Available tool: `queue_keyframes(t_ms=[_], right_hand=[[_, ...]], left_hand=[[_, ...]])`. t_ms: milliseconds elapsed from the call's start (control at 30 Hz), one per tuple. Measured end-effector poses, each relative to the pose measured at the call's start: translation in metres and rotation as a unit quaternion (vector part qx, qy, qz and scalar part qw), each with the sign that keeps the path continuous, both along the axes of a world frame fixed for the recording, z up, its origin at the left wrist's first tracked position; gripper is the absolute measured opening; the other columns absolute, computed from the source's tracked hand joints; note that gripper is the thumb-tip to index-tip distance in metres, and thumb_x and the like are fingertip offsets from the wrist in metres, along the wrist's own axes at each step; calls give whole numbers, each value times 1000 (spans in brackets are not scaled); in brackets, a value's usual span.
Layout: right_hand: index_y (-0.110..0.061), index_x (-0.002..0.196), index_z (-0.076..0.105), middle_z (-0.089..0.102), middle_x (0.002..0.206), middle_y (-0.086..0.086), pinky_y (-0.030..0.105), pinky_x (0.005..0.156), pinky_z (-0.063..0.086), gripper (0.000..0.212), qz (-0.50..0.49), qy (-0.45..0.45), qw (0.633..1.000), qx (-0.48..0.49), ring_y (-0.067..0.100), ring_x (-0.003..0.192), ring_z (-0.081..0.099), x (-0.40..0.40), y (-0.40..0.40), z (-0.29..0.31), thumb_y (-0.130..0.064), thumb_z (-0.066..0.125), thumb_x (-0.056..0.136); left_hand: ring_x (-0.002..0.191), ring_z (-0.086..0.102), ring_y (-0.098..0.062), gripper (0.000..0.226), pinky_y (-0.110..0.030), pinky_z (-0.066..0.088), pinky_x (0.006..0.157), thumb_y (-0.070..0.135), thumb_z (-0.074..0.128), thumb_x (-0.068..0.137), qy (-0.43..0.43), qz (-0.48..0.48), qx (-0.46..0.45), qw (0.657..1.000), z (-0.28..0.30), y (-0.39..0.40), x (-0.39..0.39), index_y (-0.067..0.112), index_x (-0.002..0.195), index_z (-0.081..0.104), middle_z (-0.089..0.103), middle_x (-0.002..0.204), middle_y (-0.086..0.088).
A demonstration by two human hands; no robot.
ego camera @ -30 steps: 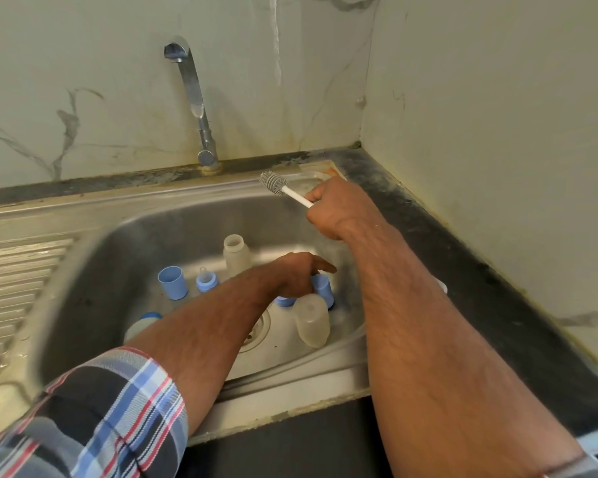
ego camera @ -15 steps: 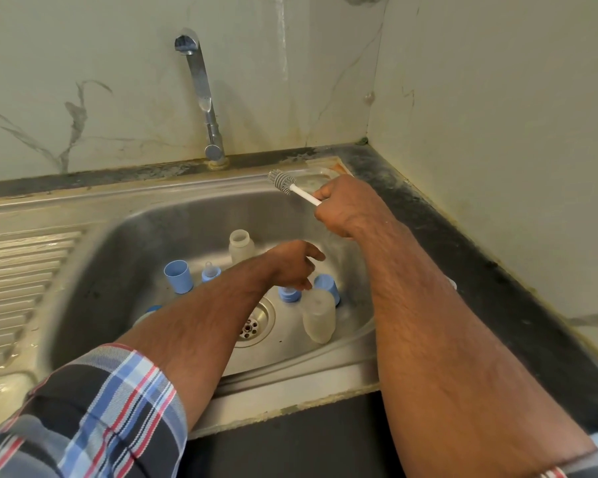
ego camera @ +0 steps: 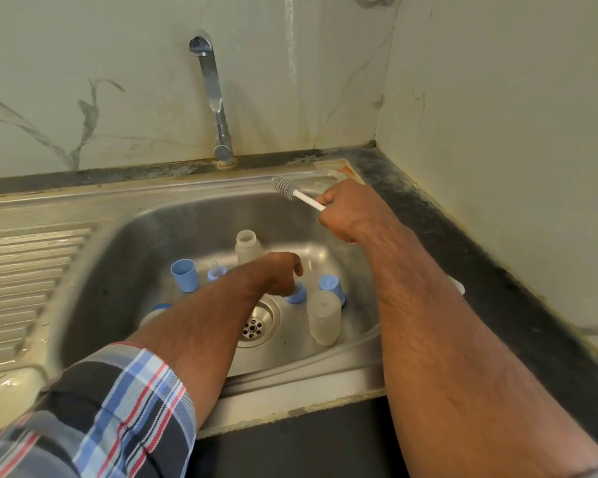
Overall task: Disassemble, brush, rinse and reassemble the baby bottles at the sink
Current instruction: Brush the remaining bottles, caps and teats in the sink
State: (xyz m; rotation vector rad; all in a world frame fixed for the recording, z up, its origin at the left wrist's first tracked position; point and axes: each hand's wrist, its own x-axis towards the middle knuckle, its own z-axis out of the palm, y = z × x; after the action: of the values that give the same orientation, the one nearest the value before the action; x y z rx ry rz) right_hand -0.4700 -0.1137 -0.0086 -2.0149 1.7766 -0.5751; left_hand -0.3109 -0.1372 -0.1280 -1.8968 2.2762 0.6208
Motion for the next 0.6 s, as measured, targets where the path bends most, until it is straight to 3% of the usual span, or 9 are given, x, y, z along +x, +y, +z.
queue_keyframes(t_ms=[133, 233, 367, 467, 600], right_hand=[[-19, 116, 74, 69, 91, 5, 26, 64, 44, 29, 11, 13, 1000, -6, 14, 73, 59, 6, 1, -3, -11, 60, 91], [-20, 116, 74, 69, 90, 5, 28, 66, 46, 30, 5, 15, 1000, -2, 16, 75, 60, 6, 1, -3, -10, 59, 91], [-22, 117, 73, 69, 90, 4, 30, 69, 51, 34, 13, 19, 1000, 0, 18, 76, 62, 8, 5, 1, -8, 58, 89], [-23, 117, 73, 71, 88, 5, 28, 66, 51, 38, 27, 19, 999, -4, 19, 73, 64, 13, 10, 5, -8, 57, 86], [-28, 119, 73, 71, 86, 3, 24, 59, 43, 39, 35, -9, 999, -19, 19, 72, 63, 25, 15, 10, -12, 61, 86]], left_hand=[[102, 59, -19, 31, -25, 44, 81, 23, 72, 92, -15, -13, -13, 1000, -7, -1, -2, 18, 122, 66, 66, 121, -1], [106, 64, -20, 22, -24, 47, 82, 16, 70, 92, -3, -1, -38, 999, -2, -3, -3, 17, 114, 71, 69, 117, -1], [104, 67, -22, 20, -28, 53, 87, 10, 65, 89, 85, 76, -61, 992, 10, -2, 11, 18, 104, 74, 72, 111, 0], [79, 66, -26, 19, -35, 58, 76, 6, 59, 87, 283, 213, -64, 933, 27, 3, 30, 19, 86, 72, 70, 88, -5], [77, 65, -27, 20, -43, 60, 79, 1, 51, 96, 506, 292, -23, 811, 57, 26, 59, 11, 101, 66, 63, 93, -13]])
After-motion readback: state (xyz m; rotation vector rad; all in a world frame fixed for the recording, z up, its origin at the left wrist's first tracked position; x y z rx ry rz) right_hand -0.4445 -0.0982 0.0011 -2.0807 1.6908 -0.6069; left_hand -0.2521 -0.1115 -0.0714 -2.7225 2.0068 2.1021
